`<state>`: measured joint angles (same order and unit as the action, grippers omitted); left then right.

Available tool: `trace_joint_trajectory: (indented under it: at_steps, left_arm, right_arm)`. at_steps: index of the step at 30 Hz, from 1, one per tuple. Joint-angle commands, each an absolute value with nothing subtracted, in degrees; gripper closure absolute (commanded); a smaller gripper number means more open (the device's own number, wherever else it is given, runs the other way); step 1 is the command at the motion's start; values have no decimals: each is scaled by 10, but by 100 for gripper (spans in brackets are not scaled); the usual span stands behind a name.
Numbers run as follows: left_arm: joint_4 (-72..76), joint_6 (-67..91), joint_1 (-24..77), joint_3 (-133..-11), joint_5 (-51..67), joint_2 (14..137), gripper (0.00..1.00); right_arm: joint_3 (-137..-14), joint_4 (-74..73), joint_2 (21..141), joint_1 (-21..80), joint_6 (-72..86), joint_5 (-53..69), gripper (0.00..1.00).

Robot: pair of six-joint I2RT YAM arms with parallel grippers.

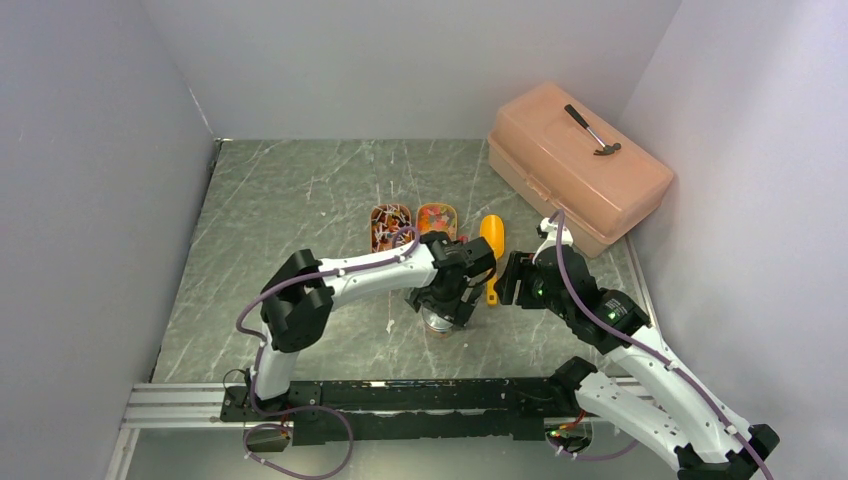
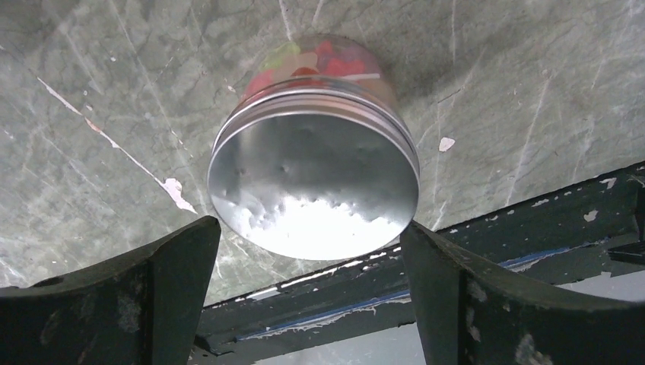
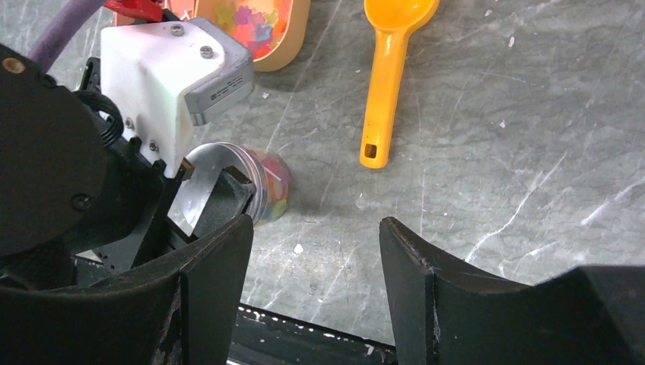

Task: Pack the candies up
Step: Close the bottle lid on the packing bottle, then screw the bottle lid onto the packing bottle.

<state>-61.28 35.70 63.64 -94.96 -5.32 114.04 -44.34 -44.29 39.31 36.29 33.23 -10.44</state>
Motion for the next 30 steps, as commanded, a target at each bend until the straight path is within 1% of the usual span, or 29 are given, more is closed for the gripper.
trace_joint_trajectory:
  at_steps: [1,14,19,22,23,25,26,28,30]
  left_arm:
    - [-619,372,641,-936,-67,1093,7]
    - [-595,373,658,-877,-58,1024,7]
    - [-571,399,659,-812,-95,953,7]
    - [-559,413,658,-791,-115,927,8]
    - [-552,416,656,-783,-118,921,10]
    - [-527,420,650,-764,-117,908,16]
    - [-515,421,646,-754,-114,900,23]
    - [-486,417,634,-735,-99,890,42]
    - [-460,417,620,-721,-84,887,67]
  right_arm:
    - [-457,-428,396,362,334,-114,34]
    - [-467,-414,412,362,339,-94,34]
    - [-468,-396,427,361,333,-45,42]
    - [-468,-380,448,362,321,-7,49]
    - [-472,-375,454,363,312,14,53]
    - [-487,-377,482,364,298,42,62]
    - [-493,-379,491,364,294,49,67]
    - [-500,-372,504,365,287,63,77]
    - [-505,-363,518,366,284,83,85]
